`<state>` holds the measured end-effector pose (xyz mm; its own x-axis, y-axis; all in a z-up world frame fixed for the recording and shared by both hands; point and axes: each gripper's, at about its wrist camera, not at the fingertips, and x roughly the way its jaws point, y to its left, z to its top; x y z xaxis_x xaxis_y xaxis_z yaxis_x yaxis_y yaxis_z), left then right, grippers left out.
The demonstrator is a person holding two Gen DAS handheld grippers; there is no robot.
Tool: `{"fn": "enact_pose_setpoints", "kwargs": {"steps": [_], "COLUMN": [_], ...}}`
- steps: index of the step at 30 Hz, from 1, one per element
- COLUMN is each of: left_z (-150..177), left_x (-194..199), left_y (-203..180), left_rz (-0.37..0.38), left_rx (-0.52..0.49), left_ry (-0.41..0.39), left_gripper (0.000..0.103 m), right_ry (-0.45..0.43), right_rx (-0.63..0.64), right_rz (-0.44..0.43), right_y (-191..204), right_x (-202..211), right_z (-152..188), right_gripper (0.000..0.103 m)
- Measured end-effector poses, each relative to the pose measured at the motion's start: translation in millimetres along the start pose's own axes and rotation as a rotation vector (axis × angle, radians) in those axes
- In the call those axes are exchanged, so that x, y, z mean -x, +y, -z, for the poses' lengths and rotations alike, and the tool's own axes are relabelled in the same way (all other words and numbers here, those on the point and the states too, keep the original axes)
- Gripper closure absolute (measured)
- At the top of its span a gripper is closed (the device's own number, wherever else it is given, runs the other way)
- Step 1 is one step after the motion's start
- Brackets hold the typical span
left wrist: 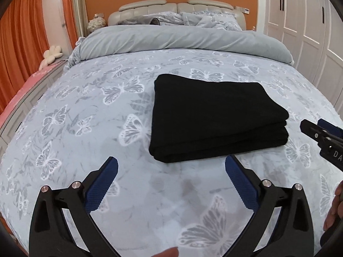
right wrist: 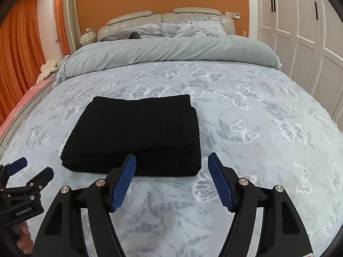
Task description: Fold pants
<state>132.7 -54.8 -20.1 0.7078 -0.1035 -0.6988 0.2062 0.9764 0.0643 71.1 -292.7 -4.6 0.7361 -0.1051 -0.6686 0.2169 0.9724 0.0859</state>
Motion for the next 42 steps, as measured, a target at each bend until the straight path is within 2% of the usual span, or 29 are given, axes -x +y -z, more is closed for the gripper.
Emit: {"fn": "enact_pose_setpoints", "kwargs": {"steps": [6,17,21,38,42], "left_z": [4,5,6,9,11], "left_x": [-5,0,4,5,6], "left_y": [6,15,10,-1,1], "left_rz": [-0.045,-0.033,-0.018,-0.035,-0.042], "left_rx": [0.000,0.022,0.010,-0.033,-0.010], "left_ry": [-0.062,-0.100,-0.102,-0.112,-0.120], "left_gripper": [0.005,0.005,0.005,0.005,0.005], "right_ry": [0.025,0.022,0.018,0.026,0.025], "right_rx": [-0.003,0.012,0.018,0.031,0.029], "right_rz": [-0.001,0.009,0.009,-0.005,-0.002], "right_y": [2,10,10,10,10], "right_x": [-15,-11,-10,-11,-11], "right_z": [3,10,11,10,10], "right_gripper": [0.035,0.035,0.034,0.034,0.034]}}
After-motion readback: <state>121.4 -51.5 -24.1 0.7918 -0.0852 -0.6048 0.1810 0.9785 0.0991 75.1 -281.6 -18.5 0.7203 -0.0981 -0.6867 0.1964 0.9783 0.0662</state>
